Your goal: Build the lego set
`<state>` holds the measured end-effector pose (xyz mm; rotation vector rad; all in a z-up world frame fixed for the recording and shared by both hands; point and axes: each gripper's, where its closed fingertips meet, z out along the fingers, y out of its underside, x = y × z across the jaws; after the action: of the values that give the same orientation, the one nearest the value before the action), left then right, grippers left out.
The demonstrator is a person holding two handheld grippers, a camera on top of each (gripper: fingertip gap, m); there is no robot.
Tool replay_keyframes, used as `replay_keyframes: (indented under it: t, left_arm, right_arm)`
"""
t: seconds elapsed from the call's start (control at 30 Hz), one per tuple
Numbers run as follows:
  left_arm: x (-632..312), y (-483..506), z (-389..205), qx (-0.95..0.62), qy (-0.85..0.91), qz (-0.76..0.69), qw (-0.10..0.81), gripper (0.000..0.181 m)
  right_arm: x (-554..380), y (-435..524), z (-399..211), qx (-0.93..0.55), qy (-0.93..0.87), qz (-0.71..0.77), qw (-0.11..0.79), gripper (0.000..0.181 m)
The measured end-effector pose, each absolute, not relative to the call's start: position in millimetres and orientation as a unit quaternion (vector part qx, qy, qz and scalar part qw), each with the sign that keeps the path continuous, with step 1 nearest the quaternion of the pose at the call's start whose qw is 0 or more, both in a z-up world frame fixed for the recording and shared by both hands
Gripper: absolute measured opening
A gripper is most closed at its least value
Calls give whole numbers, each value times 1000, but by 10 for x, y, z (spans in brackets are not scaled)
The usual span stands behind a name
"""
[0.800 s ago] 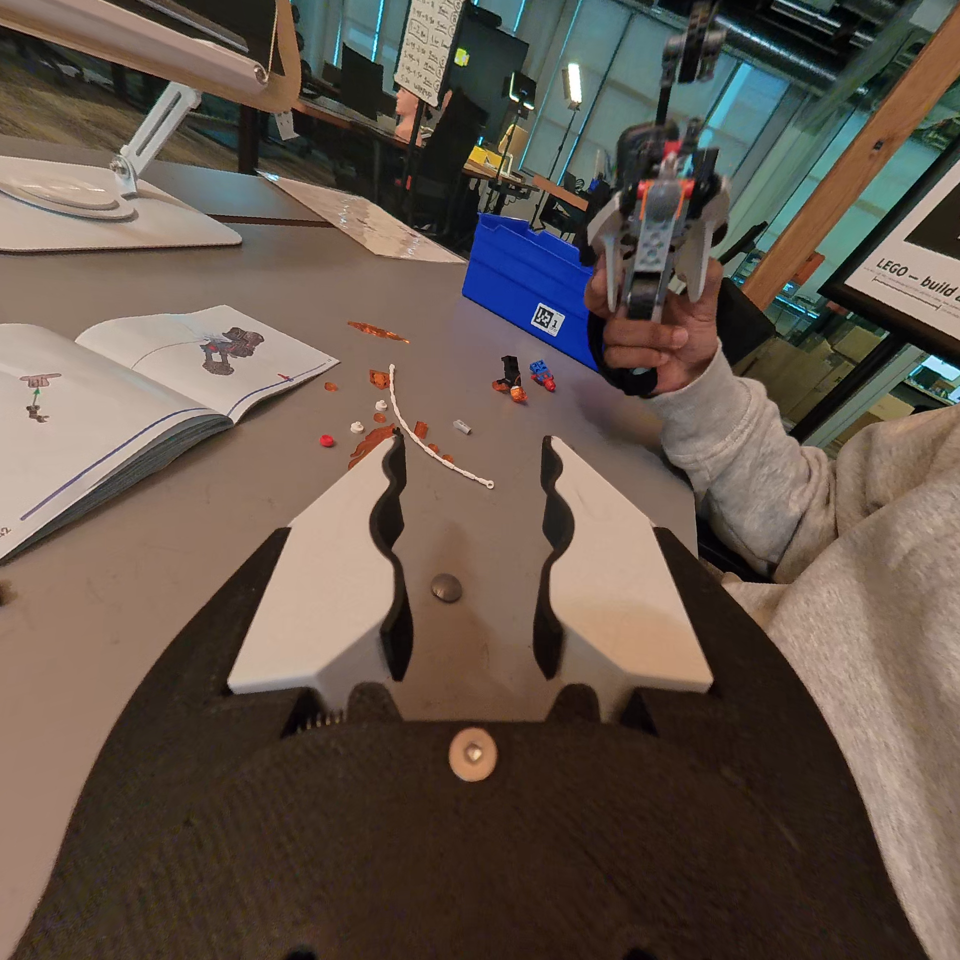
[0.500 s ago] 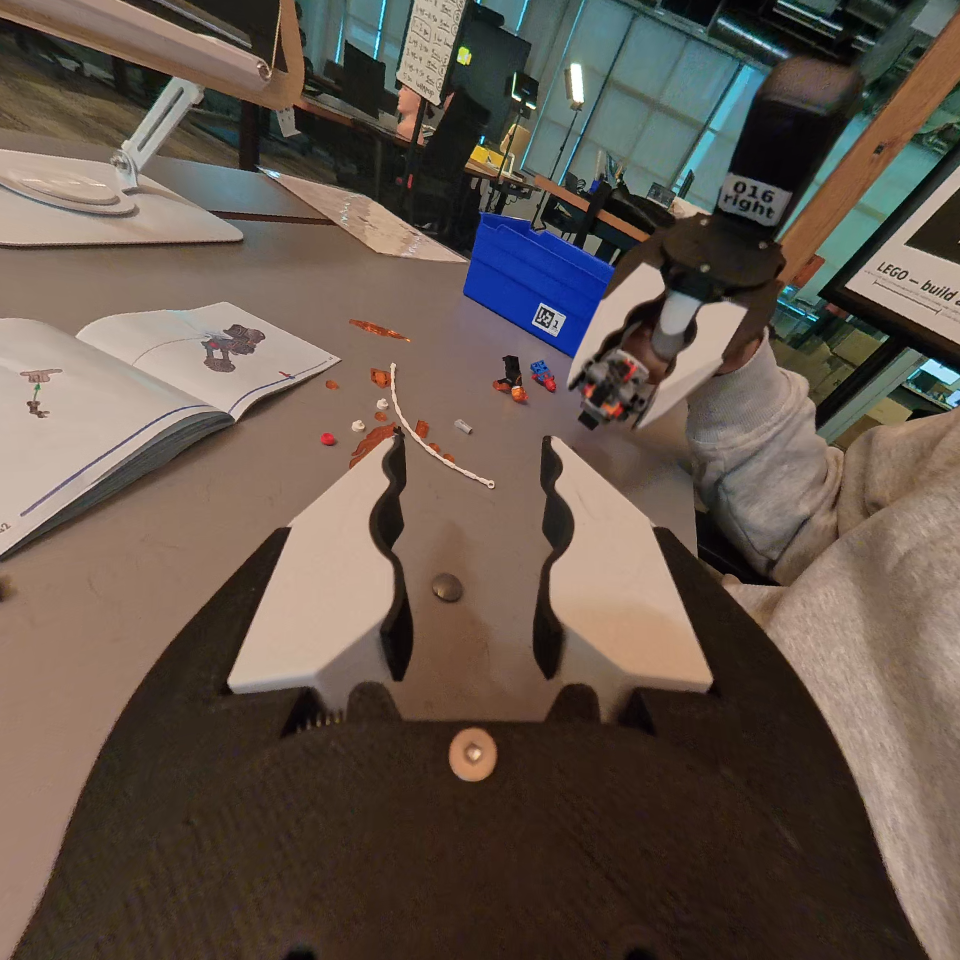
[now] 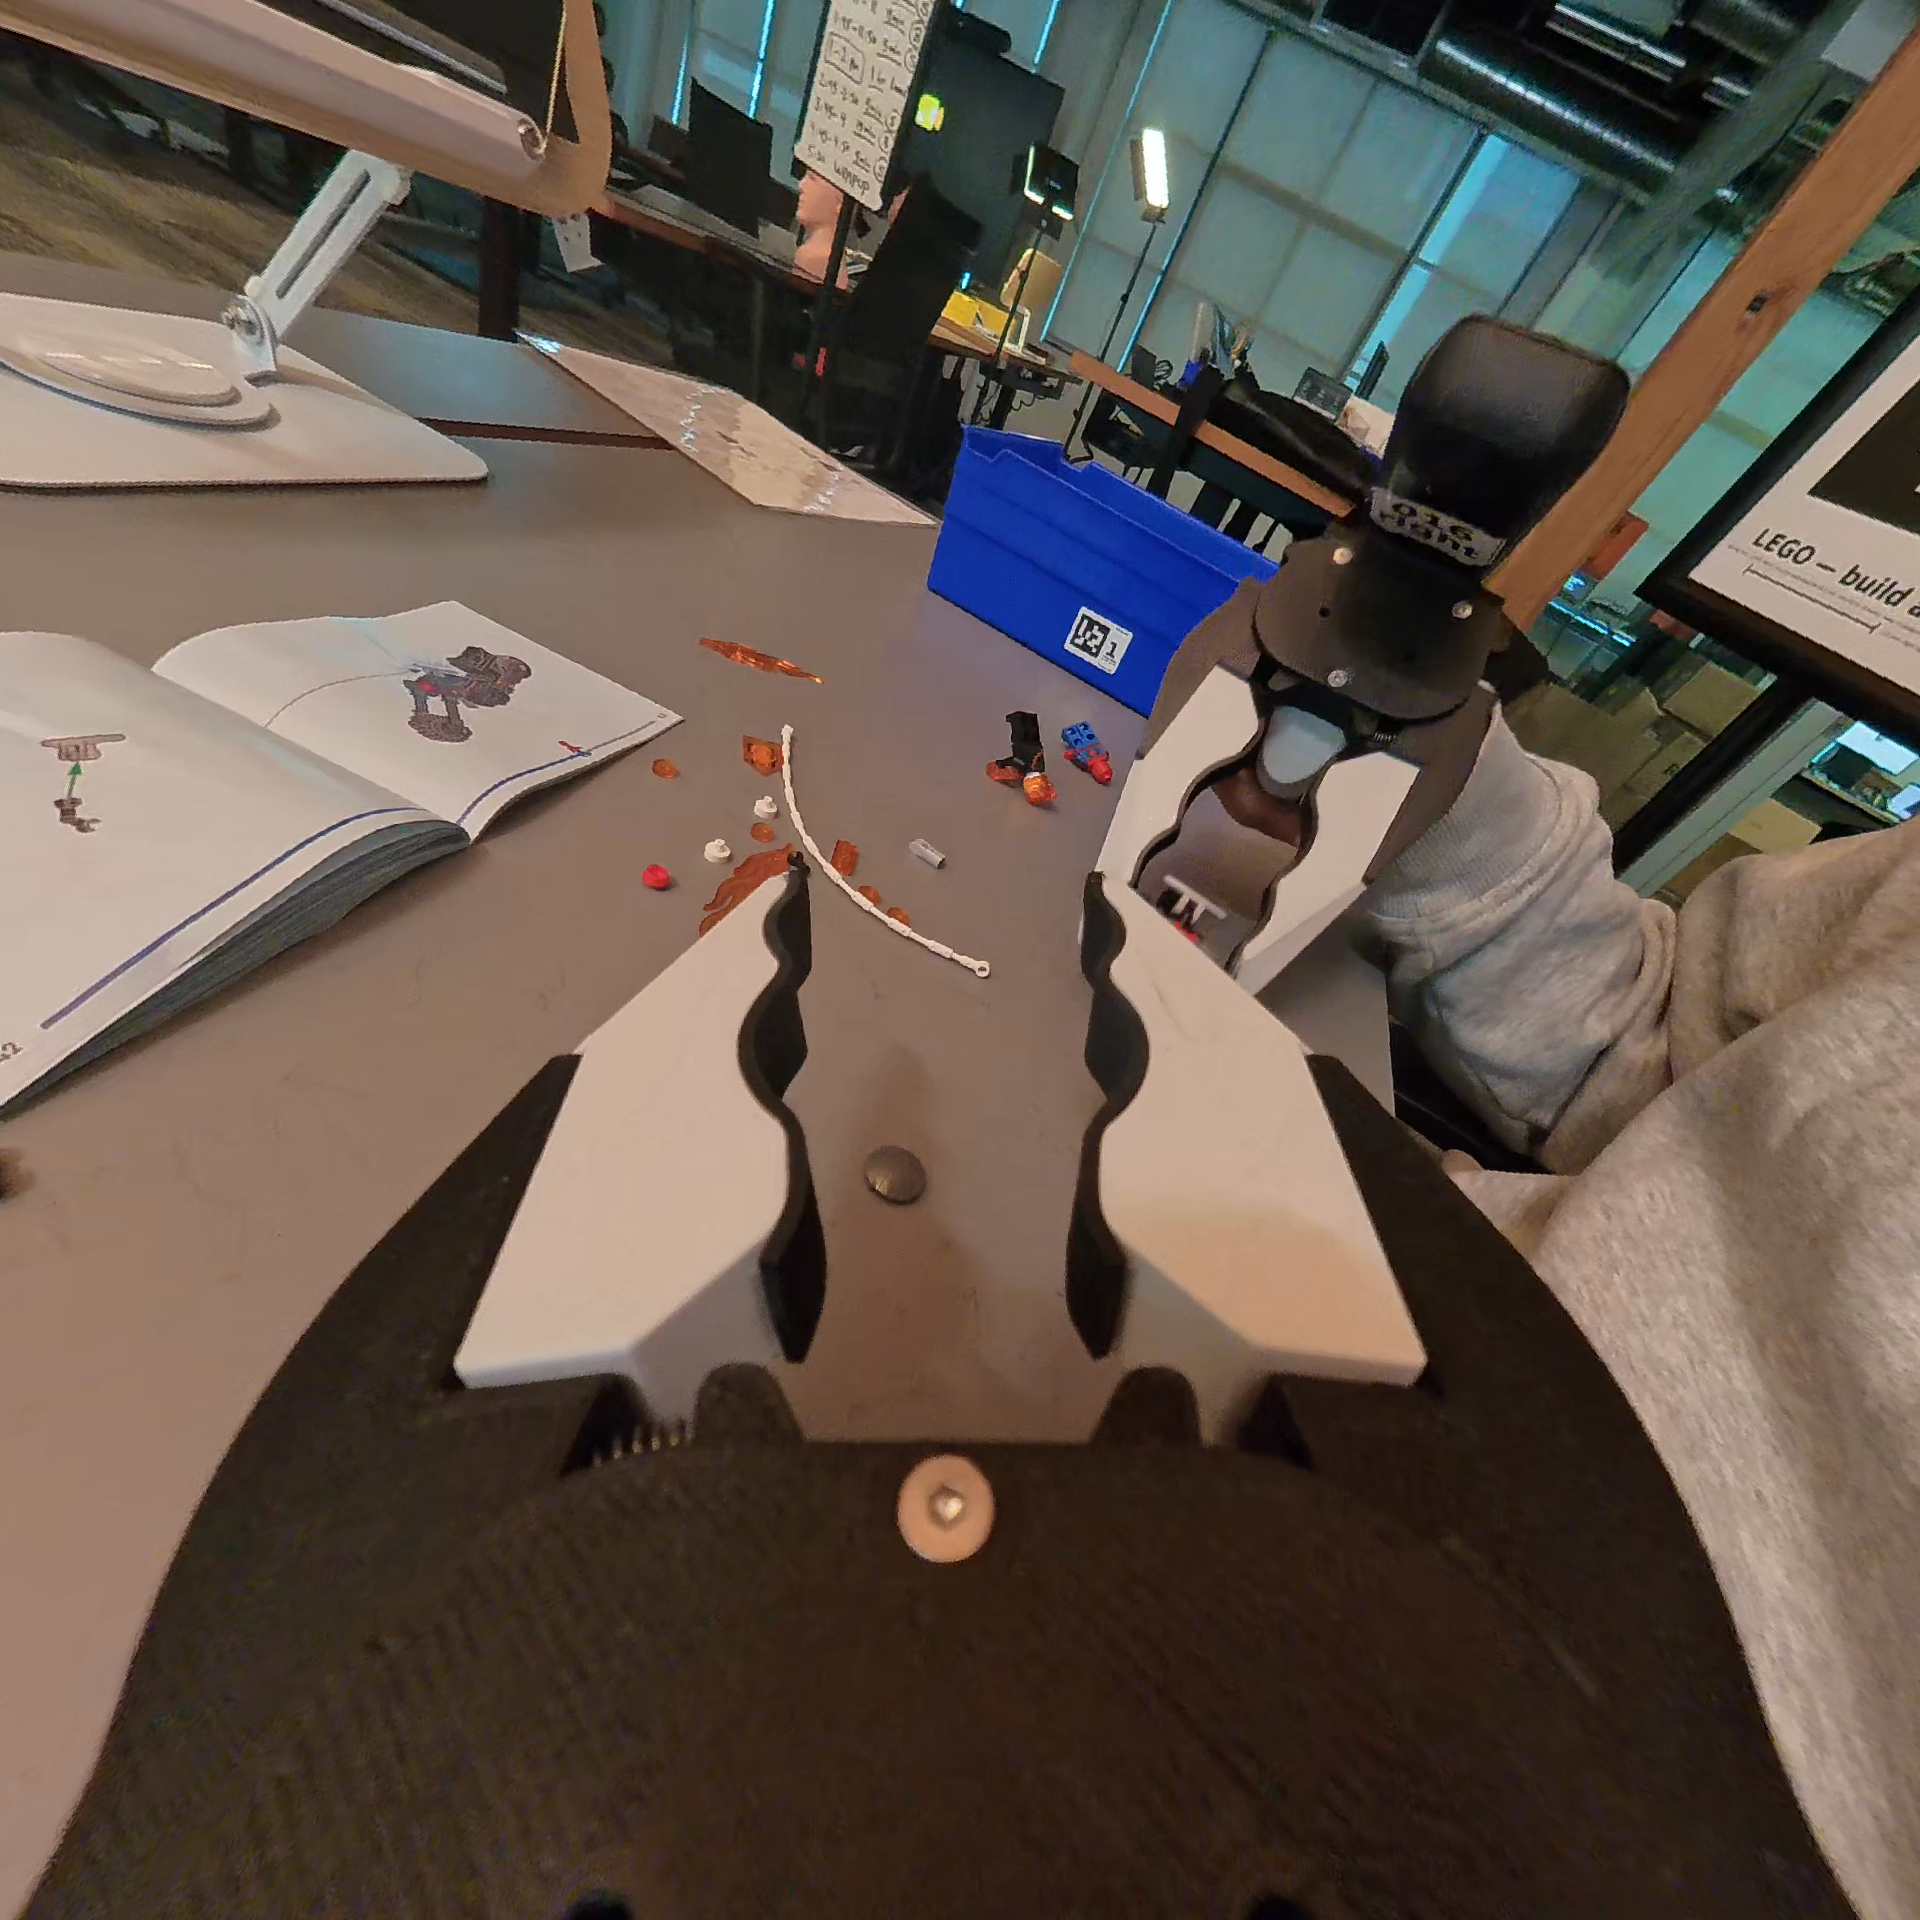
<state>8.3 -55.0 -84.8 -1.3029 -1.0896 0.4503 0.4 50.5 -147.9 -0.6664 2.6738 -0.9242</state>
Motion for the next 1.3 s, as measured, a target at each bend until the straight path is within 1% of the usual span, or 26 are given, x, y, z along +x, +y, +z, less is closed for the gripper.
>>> replay_keyframes:
  t: [0.63,0.8,0.87,1.13,1.3]
  left_arm:
    - [81,-553,-846,-569,-478,196,639,51]
    - [83,-552,-845,-569,-478,197,639,51]
    - [82,-551,-845,-569,-478,196,639,51]
    - [82,-550,-846,-570,-478,196,639,51]
    - [81,-550,-848,-569,-479,195,639,51]
  right_arm:
    - [77,436,-1633,-242,915,-303,115,42]
    - [91,432,-1540,-239,909,-319,119,55]
    - [47,455,-1480,-232,909,-326,117,56]
    - [-238,675,-1299,-199,914,-338,101,44]
    - [-249,752,-1303,-199,915,-332,113,34]
